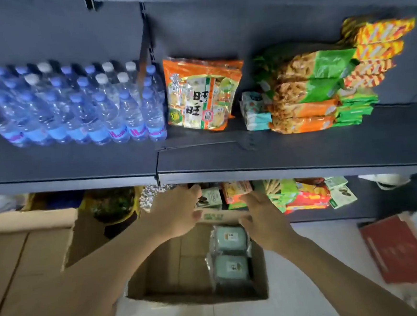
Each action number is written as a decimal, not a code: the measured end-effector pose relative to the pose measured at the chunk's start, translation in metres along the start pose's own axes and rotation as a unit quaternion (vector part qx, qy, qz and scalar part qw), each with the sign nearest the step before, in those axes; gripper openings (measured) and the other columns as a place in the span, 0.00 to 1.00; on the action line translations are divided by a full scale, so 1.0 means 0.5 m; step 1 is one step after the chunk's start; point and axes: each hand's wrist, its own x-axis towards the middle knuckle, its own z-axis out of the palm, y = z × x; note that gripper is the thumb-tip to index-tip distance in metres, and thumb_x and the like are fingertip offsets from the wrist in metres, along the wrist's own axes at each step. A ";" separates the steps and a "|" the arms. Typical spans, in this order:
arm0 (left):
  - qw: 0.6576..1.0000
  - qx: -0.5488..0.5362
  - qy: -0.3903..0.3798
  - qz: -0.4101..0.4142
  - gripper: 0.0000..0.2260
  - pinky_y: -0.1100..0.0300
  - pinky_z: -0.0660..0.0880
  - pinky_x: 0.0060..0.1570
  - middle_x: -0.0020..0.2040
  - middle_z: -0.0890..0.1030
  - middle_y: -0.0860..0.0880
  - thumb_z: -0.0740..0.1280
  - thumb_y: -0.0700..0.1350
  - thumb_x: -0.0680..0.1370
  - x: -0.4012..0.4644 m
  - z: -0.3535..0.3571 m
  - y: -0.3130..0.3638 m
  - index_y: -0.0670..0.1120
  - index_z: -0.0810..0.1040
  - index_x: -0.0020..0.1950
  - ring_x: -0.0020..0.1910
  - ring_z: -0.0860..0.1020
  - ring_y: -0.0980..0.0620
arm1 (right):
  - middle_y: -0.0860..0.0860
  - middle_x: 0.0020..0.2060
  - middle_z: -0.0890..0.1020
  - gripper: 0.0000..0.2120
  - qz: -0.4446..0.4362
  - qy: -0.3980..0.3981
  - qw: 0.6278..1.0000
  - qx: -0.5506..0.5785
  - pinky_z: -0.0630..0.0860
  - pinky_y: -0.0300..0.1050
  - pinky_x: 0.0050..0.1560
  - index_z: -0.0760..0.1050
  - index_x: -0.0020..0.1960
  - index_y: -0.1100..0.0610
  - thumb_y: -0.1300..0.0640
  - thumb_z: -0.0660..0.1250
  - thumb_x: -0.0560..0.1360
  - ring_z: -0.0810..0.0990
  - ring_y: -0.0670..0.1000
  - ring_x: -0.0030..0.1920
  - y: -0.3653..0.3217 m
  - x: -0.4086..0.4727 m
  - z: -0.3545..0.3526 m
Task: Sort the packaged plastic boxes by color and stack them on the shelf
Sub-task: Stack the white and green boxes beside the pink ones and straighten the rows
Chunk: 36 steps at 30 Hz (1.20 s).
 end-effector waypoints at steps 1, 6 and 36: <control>1.000 -0.002 -0.021 0.002 0.17 0.57 0.75 0.41 0.50 0.79 0.51 0.62 0.54 0.79 0.000 0.041 -0.008 0.49 0.68 0.65 0.44 0.78 0.52 | 0.53 0.65 0.67 0.21 0.023 -0.023 0.999 0.011 0.70 0.48 0.62 0.64 0.69 0.55 0.56 0.62 0.77 0.69 0.55 0.65 0.019 -0.006 0.039; 0.996 -0.017 -0.088 -0.001 0.19 0.55 0.77 0.45 0.59 0.77 0.52 0.62 0.56 0.78 0.025 0.242 -0.063 0.51 0.67 0.66 0.54 0.77 0.52 | 0.51 0.58 0.73 0.18 0.104 -0.096 0.988 0.063 0.74 0.45 0.52 0.65 0.66 0.54 0.60 0.59 0.77 0.75 0.55 0.59 0.102 -0.015 0.228; 0.968 -0.191 -0.127 -0.105 0.24 0.54 0.78 0.48 0.58 0.79 0.46 0.67 0.47 0.77 0.160 0.668 -0.093 0.43 0.62 0.69 0.51 0.80 0.48 | 0.51 0.63 0.64 0.43 0.129 -0.047 0.989 0.058 0.68 0.50 0.65 0.59 0.68 0.52 0.41 0.73 0.59 0.63 0.53 0.63 0.225 0.038 0.585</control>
